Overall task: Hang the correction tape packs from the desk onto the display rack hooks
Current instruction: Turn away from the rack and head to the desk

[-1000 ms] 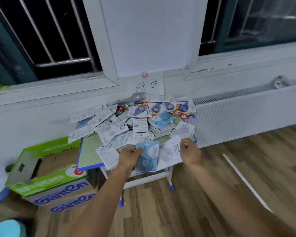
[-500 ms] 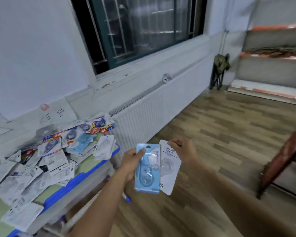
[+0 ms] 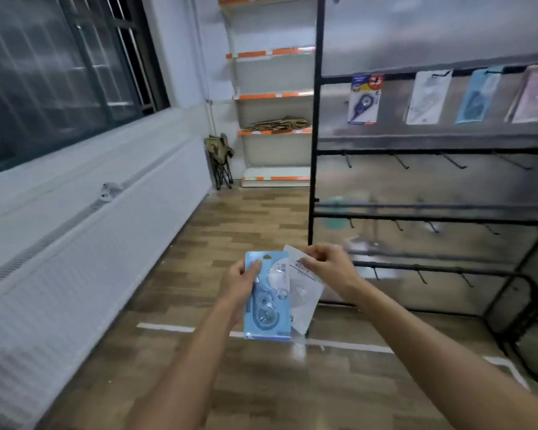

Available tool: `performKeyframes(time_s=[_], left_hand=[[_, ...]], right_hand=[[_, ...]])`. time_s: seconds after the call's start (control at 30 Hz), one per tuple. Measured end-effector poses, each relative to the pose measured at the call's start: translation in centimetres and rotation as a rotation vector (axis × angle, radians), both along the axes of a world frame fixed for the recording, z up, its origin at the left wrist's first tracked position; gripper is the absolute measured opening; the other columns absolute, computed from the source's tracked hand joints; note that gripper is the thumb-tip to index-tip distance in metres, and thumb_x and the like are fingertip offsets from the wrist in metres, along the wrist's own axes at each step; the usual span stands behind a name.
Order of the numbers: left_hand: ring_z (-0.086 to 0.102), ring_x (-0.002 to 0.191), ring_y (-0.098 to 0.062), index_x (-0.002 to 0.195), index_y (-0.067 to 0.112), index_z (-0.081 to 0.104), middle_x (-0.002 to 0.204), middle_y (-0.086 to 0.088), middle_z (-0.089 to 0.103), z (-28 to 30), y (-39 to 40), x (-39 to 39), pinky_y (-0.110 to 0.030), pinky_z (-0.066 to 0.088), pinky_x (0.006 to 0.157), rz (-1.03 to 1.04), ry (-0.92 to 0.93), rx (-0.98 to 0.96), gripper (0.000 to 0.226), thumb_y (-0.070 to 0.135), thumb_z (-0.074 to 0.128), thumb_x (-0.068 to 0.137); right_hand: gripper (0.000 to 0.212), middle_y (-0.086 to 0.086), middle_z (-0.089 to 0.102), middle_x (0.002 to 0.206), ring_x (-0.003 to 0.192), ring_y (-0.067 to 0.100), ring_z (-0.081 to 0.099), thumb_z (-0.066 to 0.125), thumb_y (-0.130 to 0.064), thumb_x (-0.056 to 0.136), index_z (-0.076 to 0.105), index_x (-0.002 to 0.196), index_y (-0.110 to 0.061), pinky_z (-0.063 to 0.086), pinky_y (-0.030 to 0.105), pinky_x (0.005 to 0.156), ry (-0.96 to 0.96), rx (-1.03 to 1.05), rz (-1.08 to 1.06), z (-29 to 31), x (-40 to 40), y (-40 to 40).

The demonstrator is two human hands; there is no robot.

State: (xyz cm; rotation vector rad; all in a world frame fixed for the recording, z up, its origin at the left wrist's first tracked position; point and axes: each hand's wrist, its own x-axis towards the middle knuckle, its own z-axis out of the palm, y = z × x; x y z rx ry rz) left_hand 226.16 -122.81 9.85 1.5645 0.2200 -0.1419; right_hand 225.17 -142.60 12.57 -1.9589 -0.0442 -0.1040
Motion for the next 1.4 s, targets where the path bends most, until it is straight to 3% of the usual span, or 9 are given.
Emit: performKeyframes(time_s=[0.13,0.27,0.37,0.5,0.67,0.83,0.97,1.3,1.4], left_hand=[[0.071,0.073,-0.027,0.090,0.014,0.064,0.081,-0.009,0.074,1.7,-8.6,2.5,-0.049,0.059,0.071,-0.104,-0.065,-0.003,0.011,0.025,0.063,0.092],[0.071,0.077,-0.032,0.091,0.014,0.063,0.087,-0.013,0.074,3.3,-15.9,5.3,-0.052,0.058,0.074,-0.224,-0.098,-0.013,0.011,0.025,0.062,0.093],[0.072,0.075,-0.029,0.096,0.012,0.062,0.087,-0.012,0.074,4.5,-20.9,7.5,-0.047,0.059,0.069,-0.290,-0.126,-0.024,0.013,0.025,0.060,0.094],[0.071,0.067,-0.024,0.101,0.007,0.060,0.080,-0.008,0.074,6.2,-27.3,11.1,-0.038,0.060,0.060,-0.350,-0.148,-0.098,0.017,0.024,0.057,0.096],[0.070,0.065,-0.020,0.098,0.009,0.062,0.082,-0.006,0.073,8.3,-34.1,16.7,-0.033,0.058,0.057,-0.397,-0.184,-0.118,0.017,0.024,0.054,0.097],[0.070,0.067,-0.021,0.090,0.012,0.065,0.081,-0.005,0.073,9.7,-39.5,21.7,-0.036,0.056,0.061,-0.419,-0.264,-0.103,0.015,0.021,0.055,0.097],[0.071,0.072,-0.027,0.089,0.013,0.064,0.086,-0.010,0.074,10.4,-42.7,24.5,-0.042,0.059,0.069,-0.400,-0.302,-0.110,0.013,0.019,0.055,0.097],[0.072,0.065,-0.020,0.096,0.011,0.061,0.074,-0.002,0.074,13.8,-49.7,30.0,-0.030,0.056,0.052,-0.216,-0.372,-0.221,0.012,0.020,0.054,0.097],[0.072,0.063,-0.019,0.095,0.012,0.061,0.071,-0.001,0.074,15.0,-51.2,31.3,-0.029,0.056,0.050,-0.147,-0.390,-0.216,0.013,0.022,0.054,0.097]], right_hand=[[0.016,-0.004,0.069,0.075,0.065,0.003,0.060,0.067,-0.015,0.086,0.069,0.078,-0.029,0.048,0.020,0.059,-0.064,0.091,-0.133,1.2,-0.5,-8.0],[0.008,-0.003,0.070,0.079,0.070,0.006,0.061,0.066,-0.014,0.087,0.074,0.088,-0.016,0.049,0.022,0.064,-0.108,0.235,-0.307,2.1,0.2,-14.3],[0.011,-0.004,0.068,0.074,0.062,0.004,0.059,0.064,-0.011,0.088,0.073,0.084,-0.016,0.046,0.014,0.052,-0.127,0.289,-0.394,2.8,1.5,-18.7],[0.022,-0.008,0.068,0.073,0.062,0.002,0.058,0.059,-0.005,0.086,0.071,0.080,-0.022,0.044,0.012,0.050,-0.160,0.252,-0.483,4.0,4.9,-24.5],[0.026,-0.005,0.070,0.081,0.070,0.005,0.062,0.058,-0.001,0.083,0.068,0.080,-0.025,0.050,0.017,0.063,-0.203,0.238,-0.539,5.4,9.9,-31.0],[0.018,-0.003,0.065,0.073,0.054,-0.002,0.058,0.066,-0.002,0.080,0.063,0.077,-0.020,0.047,0.014,0.050,-0.275,0.272,-0.623,6.4,13.8,-36.8],[0.019,-0.007,0.066,0.069,0.057,0.001,0.059,0.070,-0.006,0.079,0.064,0.072,-0.023,0.048,0.016,0.053,-0.314,0.270,-0.632,7.5,16.7,-40.7],[0.017,-0.006,0.067,0.082,0.083,0.018,0.066,0.070,-0.011,0.083,0.066,0.077,-0.027,0.056,0.034,0.076,-0.456,0.179,-0.407,14.2,26.6,-46.9],[0.012,-0.006,0.065,0.087,0.089,0.018,0.064,0.068,-0.011,0.085,0.065,0.084,-0.023,0.054,0.032,0.080,-0.511,0.153,-0.334,16.3,29.7,-48.0]])
